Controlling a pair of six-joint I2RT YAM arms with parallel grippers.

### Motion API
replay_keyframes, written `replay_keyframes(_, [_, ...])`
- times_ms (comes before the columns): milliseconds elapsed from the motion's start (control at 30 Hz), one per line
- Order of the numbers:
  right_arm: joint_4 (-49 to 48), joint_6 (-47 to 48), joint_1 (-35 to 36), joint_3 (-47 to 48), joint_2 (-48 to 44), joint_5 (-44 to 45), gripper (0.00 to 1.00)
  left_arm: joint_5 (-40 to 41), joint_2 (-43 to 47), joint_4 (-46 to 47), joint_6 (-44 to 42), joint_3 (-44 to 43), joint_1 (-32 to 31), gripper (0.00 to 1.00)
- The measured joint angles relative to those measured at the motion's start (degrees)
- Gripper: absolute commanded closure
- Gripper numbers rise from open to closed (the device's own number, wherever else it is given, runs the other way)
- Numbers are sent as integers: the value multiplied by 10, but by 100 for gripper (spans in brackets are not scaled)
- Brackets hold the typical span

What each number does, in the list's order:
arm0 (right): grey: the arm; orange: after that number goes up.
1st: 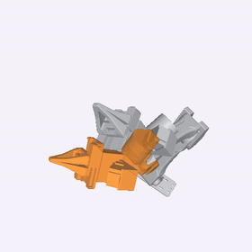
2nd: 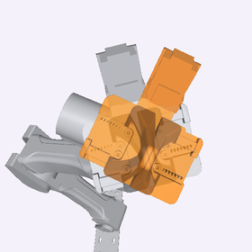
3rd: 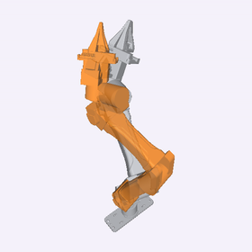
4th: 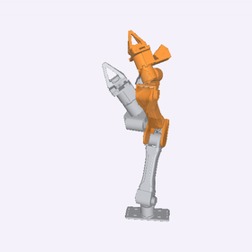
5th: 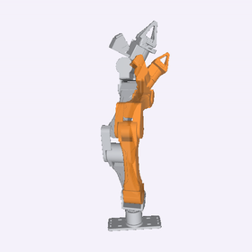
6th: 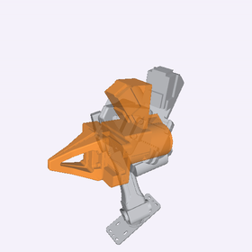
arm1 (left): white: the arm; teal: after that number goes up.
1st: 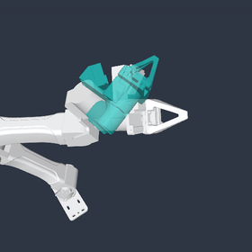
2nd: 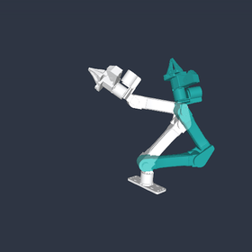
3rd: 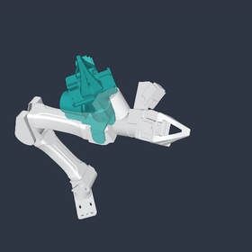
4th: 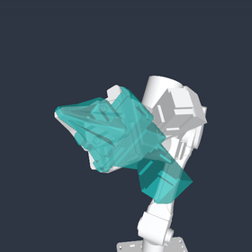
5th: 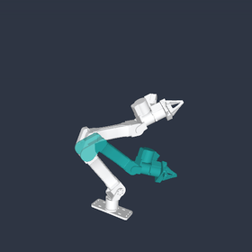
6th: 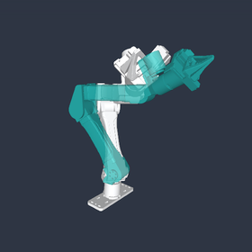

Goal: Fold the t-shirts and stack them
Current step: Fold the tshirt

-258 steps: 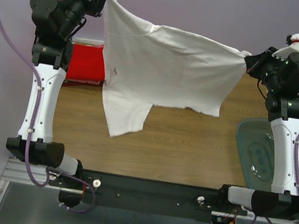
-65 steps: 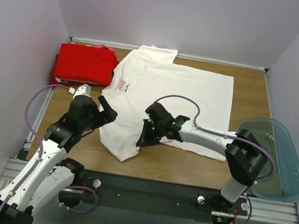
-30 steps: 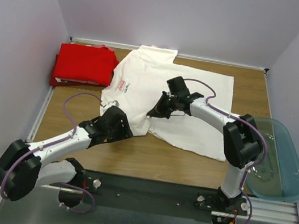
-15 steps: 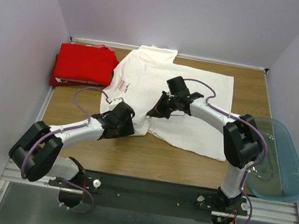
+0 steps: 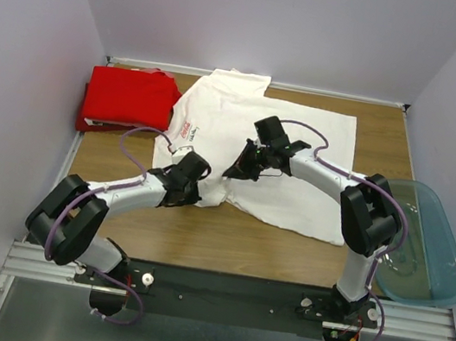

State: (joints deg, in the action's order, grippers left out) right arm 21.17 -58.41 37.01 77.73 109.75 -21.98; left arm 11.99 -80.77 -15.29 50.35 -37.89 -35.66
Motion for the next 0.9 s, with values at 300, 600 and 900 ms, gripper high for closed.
replay_keyframes(300, [0,2,0,-23,-30,-9,100,-26,85,-128,-38,-90,0,100])
replay_keyframes(600, [1,2,0,-29,-37,-10,99,-84,50,-174,-100,-95,36,99])
replay_keyframes(900, [5,10,-6,-29,-33,-8,99,-83,-157,-189,-207,-251,92,70])
